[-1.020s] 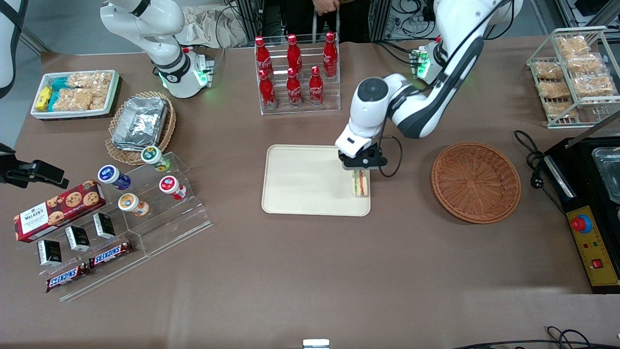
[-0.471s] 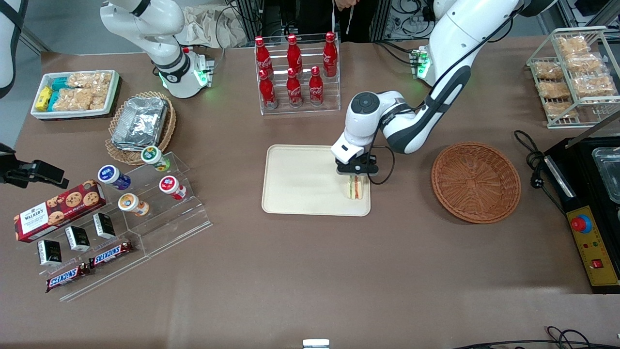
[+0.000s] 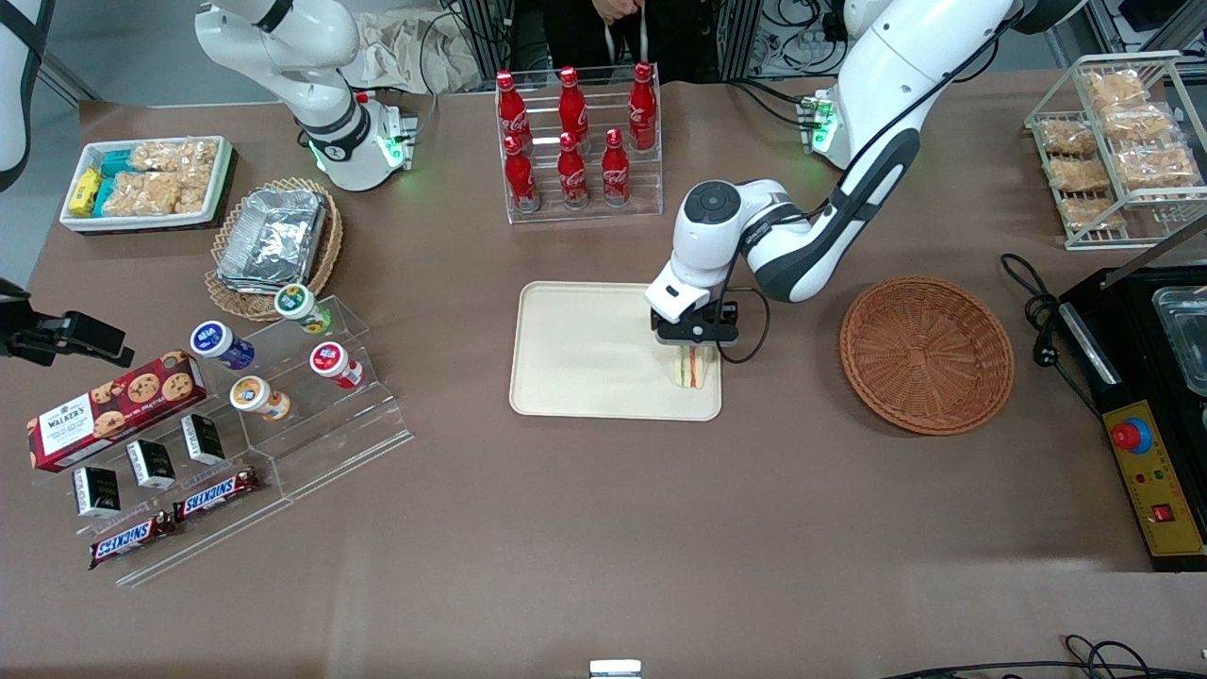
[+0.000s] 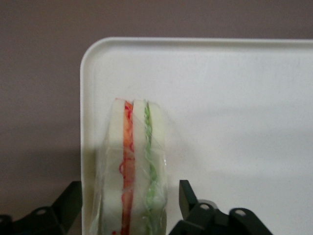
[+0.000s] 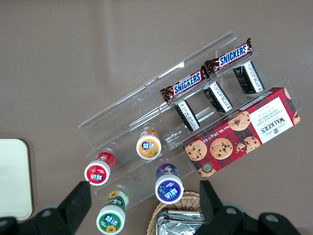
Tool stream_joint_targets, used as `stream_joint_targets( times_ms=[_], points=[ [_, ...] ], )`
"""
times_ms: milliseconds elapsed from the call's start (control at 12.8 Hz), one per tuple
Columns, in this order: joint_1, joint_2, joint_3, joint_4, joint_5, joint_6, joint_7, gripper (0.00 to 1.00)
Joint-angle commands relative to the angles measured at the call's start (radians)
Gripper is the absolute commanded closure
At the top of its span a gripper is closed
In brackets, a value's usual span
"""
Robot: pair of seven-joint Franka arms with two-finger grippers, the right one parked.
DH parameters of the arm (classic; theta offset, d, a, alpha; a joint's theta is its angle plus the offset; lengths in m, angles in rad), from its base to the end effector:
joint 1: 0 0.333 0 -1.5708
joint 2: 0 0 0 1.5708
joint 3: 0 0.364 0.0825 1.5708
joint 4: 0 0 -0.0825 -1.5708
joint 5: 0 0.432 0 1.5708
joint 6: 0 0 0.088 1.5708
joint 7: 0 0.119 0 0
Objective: Place sandwich from basket to tray
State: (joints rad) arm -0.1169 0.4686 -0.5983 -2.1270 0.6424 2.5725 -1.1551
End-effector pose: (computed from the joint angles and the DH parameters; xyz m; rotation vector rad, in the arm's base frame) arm 0.4719 -0.4135 0.2225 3.1082 -0.0445 0.2404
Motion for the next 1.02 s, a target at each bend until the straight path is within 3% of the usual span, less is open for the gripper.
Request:
stream_joint_targets(
  times_ms=[0, 235, 392, 627, 941],
  points=[
    [0.005, -0.137, -0.006, 0.005, -0.097, -0.060, -0.017, 0.00],
    [0.006, -0.313, 0.008, 0.062, -0.368, -0.181, -0.008, 0.00],
    [0.005, -0.439, 0.069, 0.113, -0.487, -0.311, -0.006, 0.00],
    [0.007, -0.550, 0.173, 0.227, -0.561, -0.571, 0.049, 0.00],
    [0.005, -0.663, 0.385, 0.341, -0.664, -0.918, 0.470, 0.00]
  ],
)
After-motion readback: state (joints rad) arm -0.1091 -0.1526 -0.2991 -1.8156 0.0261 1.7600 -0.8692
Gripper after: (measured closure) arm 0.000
